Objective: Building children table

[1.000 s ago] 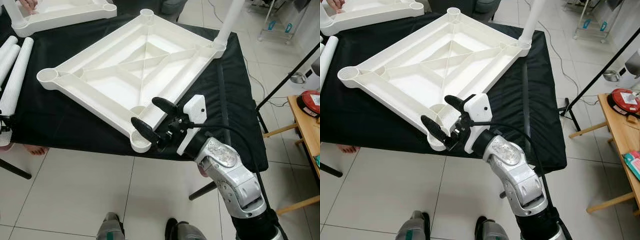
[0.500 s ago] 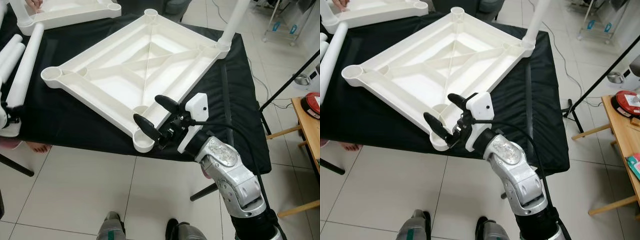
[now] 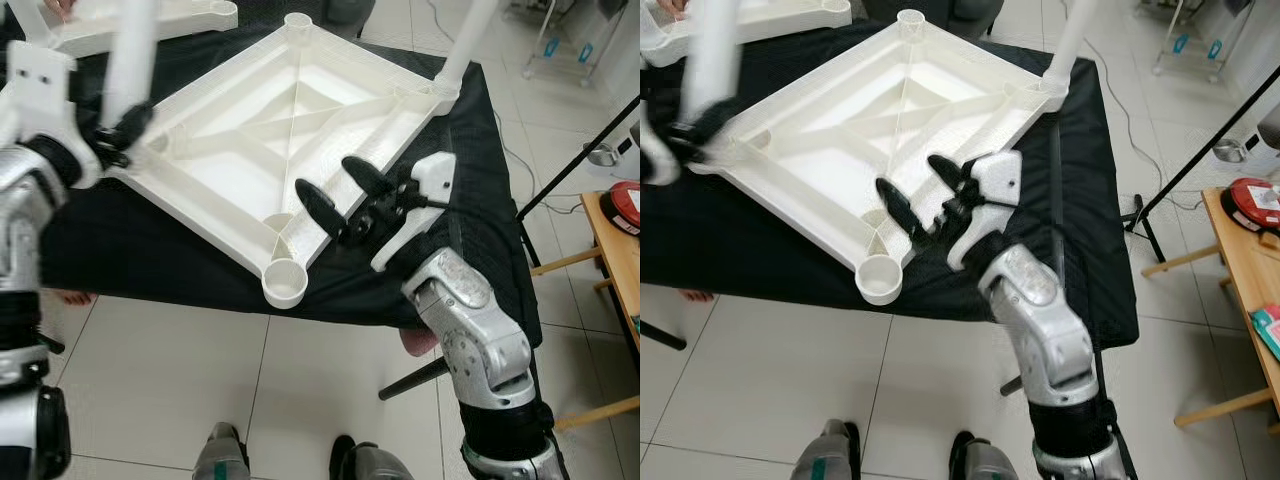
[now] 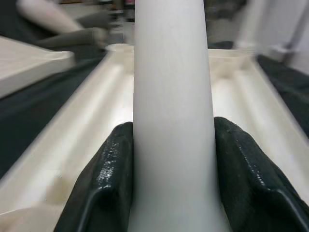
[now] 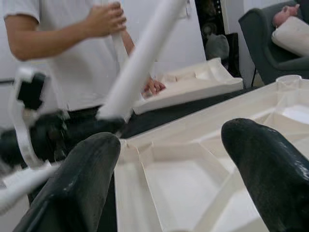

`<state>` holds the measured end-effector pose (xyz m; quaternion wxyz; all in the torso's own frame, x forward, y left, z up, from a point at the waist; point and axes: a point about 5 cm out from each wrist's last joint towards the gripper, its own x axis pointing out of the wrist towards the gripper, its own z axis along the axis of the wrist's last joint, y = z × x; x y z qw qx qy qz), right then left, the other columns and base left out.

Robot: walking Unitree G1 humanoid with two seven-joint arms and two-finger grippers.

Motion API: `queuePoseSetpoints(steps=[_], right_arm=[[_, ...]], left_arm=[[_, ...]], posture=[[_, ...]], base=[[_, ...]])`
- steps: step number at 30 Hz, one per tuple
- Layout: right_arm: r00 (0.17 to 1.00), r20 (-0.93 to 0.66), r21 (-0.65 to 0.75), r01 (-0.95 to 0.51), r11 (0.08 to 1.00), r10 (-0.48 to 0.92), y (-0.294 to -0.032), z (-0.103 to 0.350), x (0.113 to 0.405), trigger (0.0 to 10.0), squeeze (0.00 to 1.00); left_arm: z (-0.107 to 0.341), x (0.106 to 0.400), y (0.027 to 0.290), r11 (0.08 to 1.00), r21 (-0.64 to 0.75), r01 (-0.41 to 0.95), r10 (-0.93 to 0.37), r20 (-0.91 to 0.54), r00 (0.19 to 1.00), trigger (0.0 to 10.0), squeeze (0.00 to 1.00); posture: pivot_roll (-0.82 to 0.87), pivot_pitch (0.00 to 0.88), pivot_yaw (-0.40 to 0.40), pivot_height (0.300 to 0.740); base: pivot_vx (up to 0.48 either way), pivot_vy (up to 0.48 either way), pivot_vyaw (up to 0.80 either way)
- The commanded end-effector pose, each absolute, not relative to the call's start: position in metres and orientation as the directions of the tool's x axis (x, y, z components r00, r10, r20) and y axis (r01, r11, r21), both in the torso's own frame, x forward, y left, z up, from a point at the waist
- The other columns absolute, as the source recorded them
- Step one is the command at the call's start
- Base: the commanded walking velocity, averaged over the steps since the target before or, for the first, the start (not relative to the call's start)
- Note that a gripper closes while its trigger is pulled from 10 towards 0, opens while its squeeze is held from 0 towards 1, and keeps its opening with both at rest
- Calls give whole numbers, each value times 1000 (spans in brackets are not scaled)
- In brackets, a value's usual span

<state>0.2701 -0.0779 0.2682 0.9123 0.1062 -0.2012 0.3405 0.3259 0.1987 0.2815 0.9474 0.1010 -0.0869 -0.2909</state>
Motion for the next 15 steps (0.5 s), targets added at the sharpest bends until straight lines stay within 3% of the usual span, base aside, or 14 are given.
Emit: queuePoseSetpoints(steps=[1, 2, 4, 6, 7, 8, 15], right_arm=[[683, 461, 108, -676, 729, 566, -82, 272, 269, 10000, 0], [673, 483, 134, -688, 713, 560, -84, 277, 268, 10000, 0], [673, 483, 134, -688, 713, 560, -84, 277, 268, 10000, 0], [658, 519, 175, -707, 685, 546, -87, 284, 267, 10000, 173], [658, 519, 175, -707, 685, 546, -87, 284, 267, 10000, 173], [668, 528, 220, -704, 676, 524, -93, 288, 270, 10000, 0], [711, 484, 293, -681, 671, 511, -105, 285, 283, 10000, 0]], left_arm=[[283, 319, 179, 747, 276, 604, -653, 138, 745, 10000, 0], [280, 319, 166, 721, 277, 635, -685, 146, 714, 10000, 0], [280, 319, 166, 721, 277, 635, -685, 146, 714, 10000, 0], [277, 318, 144, 677, 275, 683, -733, 170, 658, 10000, 0], [277, 318, 144, 677, 275, 683, -733, 170, 658, 10000, 0], [277, 312, 127, 625, 273, 732, -781, 205, 590, 10000, 0], [283, 294, 99, 529, 268, 805, -844, 267, 466, 10000, 0]], posture=[[228, 159, -44, 740], [222, 156, -43, 740], [222, 156, -43, 740], [222, 156, -43, 740], [222, 156, -43, 740], [211, 146, -44, 740], [196, 124, -53, 740]], base=[[0, 0, 0], [0, 0, 0], [0, 0, 0], [0, 0, 0], [0, 0, 0], [0, 0, 0], [0, 0, 0]])
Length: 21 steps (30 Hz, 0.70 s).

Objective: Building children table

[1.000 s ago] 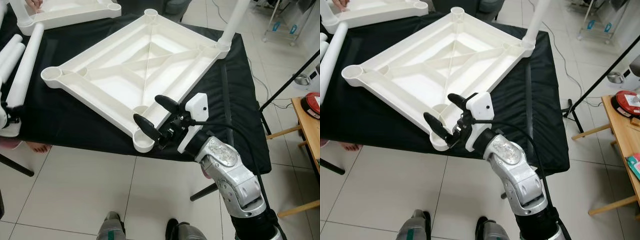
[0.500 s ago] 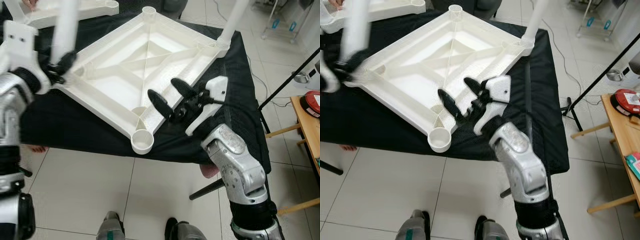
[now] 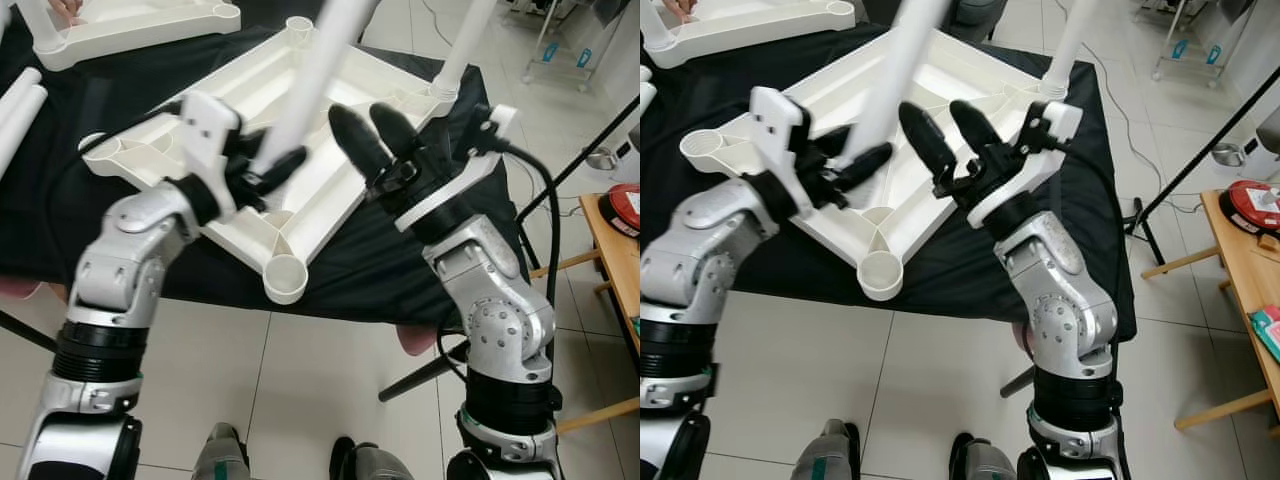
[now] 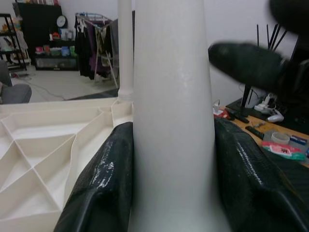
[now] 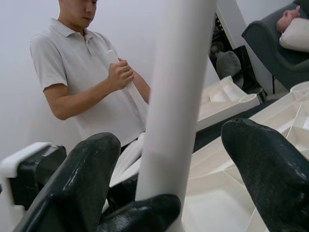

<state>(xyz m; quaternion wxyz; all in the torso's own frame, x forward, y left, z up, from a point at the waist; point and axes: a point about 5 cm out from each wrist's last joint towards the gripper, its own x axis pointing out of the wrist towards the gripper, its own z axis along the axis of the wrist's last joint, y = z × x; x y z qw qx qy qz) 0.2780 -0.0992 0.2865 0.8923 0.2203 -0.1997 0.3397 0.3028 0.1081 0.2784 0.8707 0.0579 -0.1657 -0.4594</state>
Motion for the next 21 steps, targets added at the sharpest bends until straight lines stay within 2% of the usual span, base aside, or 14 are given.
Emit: queuePoseSetpoints(steps=[1, 8, 12, 21], right_arm=[[717, 474, 305, -678, 668, 511, -105, 284, 286, 10000, 0], [721, 461, 341, -683, 646, 518, -105, 285, 292, 10000, 0], [668, 466, 327, -740, 588, 581, -99, 292, 296, 10000, 0], [603, 471, 276, -794, 542, 643, -93, 302, 298, 10000, 0]], left_arm=[[284, 292, 95, 515, 273, 812, -851, 275, 447, 10000, 0], [288, 289, 87, 491, 286, 823, -862, 297, 411, 10000, 0], [290, 286, 72, 444, 352, 824, -889, 284, 359, 10000, 0], [288, 291, 63, 439, 419, 795, -897, 263, 356, 10000, 0]], posture=[[196, 124, -53, 740], [197, 119, -54, 740], [199, 114, -55, 740], [203, 81, -77, 740]], base=[[0, 0, 0], [0, 0, 0], [0, 0, 0], [0, 0, 0]])
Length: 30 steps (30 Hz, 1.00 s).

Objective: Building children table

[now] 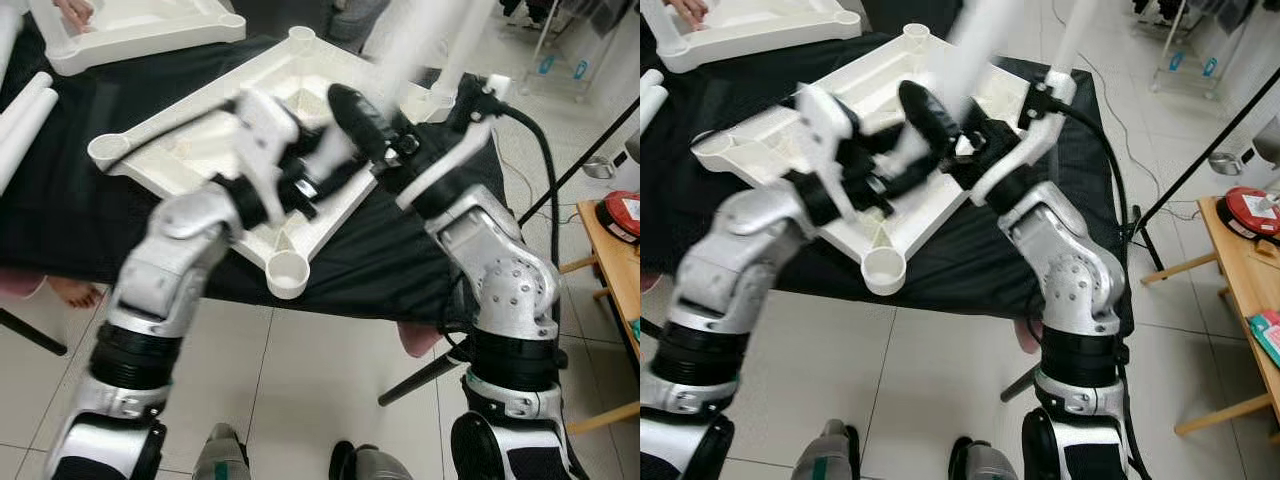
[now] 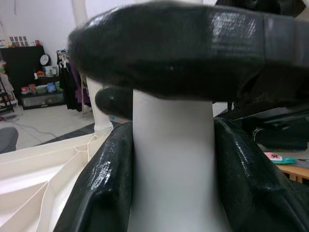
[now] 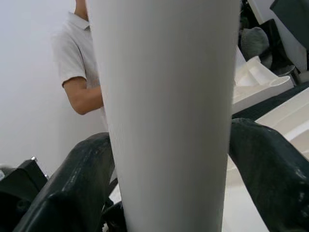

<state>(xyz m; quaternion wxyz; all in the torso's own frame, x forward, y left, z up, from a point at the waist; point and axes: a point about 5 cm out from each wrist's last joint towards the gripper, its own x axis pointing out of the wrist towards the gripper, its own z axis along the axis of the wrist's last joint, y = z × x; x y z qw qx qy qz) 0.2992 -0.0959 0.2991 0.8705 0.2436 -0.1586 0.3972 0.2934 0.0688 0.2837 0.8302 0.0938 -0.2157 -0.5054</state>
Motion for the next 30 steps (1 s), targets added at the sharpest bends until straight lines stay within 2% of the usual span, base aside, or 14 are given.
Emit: queuePoseSetpoints(steps=[1, 4, 12, 13, 14, 18, 24, 30], right_arm=[[603, 471, 276, -794, 542, 643, -93, 302, 298, 10000, 0], [590, 466, 265, -804, 533, 659, -92, 303, 298, 10000, 0], [624, 402, 275, -781, 561, 670, -92, 295, 305, 10000, 0], [637, 379, 281, -770, 573, 671, -92, 291, 307, 6745, 0], [656, 356, 290, -755, 588, 666, -93, 286, 308, 0, 0], [687, 339, 293, -726, 622, 642, -94, 282, 311, 0, 0], [693, 358, 298, -719, 627, 625, -95, 283, 311, 0, 0], [708, 372, 304, -704, 642, 600, -96, 283, 312, 0, 0]], left_arm=[[288, 291, 63, 439, 419, 795, -897, 263, 356, 10000, 0], [289, 294, 61, 449, 428, 785, -892, 271, 362, 10000, 0], [294, 295, 58, 456, 450, 768, -887, 297, 352, 10000, 0], [293, 296, 58, 462, 459, 759, -885, 298, 358, 10000, 0], [291, 296, 57, 463, 470, 752, -885, 293, 361, 10000, 0], [285, 296, 56, 446, 502, 741, -895, 264, 359, 10000, 0], [281, 296, 56, 434, 522, 735, -901, 242, 360, 10000, 0], [274, 299, 58, 438, 538, 721, -896, 199, 396, 10000, 0]], posture=[[203, 81, -77, 740], [205, 75, -86, 740], [207, 71, -106, 740], [207, 73, -108, 740], [207, 73, -108, 740], [203, 78, -101, 740], [204, 82, -94, 740], [204, 84, -87, 740]], base=[[0, 0, 0], [0, 0, 0], [0, 0, 0], [0, 0, 0], [0, 0, 0], [0, 0, 0], [0, 0, 0], [0, 0, 0]])
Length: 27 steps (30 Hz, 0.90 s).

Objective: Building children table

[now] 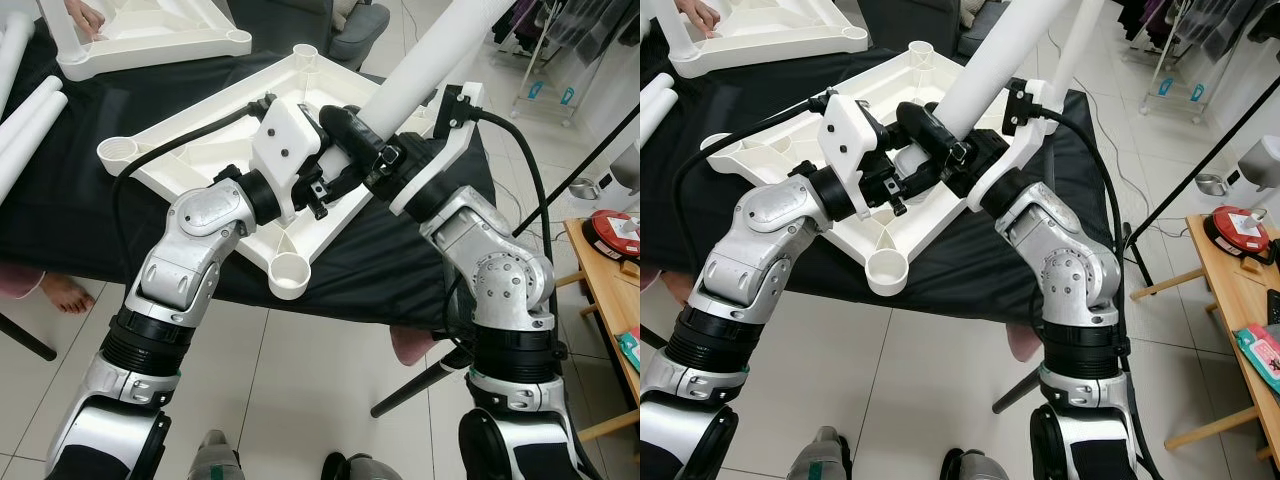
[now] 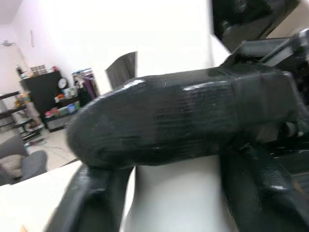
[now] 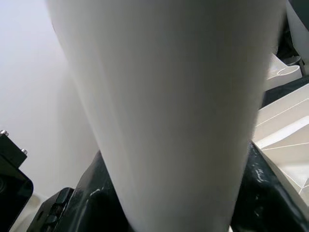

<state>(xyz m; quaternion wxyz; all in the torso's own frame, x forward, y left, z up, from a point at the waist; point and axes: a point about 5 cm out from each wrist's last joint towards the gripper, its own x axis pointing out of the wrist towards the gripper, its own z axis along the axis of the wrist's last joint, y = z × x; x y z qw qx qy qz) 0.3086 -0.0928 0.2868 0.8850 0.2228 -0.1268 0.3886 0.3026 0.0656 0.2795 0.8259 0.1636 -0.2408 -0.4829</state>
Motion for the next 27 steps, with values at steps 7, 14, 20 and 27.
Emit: queuePoseSetpoints(steps=[7, 14, 20, 27], right_arm=[[742, 404, 329, -664, 672, 535, -103, 284, 314, 0, 0], [837, 431, 372, -505, 779, 337, -127, 286, 322, 0, 0], [860, 427, 396, -457, 796, 281, -135, 285, 324, 0, 0], [827, 388, 314, -533, 786, 406, -117, 267, 308, 0, 0]], left_arm=[[270, 289, 65, 353, 518, 779, -934, 142, 329, 10000, 0], [269, 252, 92, 47, 404, 914, -999, 9, 47, 10000, 0], [260, 246, 101, -21, 412, 911, -996, -92, 19, 10000, 0], [227, 295, 122, 124, 557, 821, -875, -330, 355, 10000, 0]], posture=[[206, 89, -73, 740], [210, 98, -52, 740], [205, 102, -47, 740], [210, 111, -61, 740]], base=[[0, 0, 0], [0, 0, 0], [0, 0, 0], [0, 0, 0]])
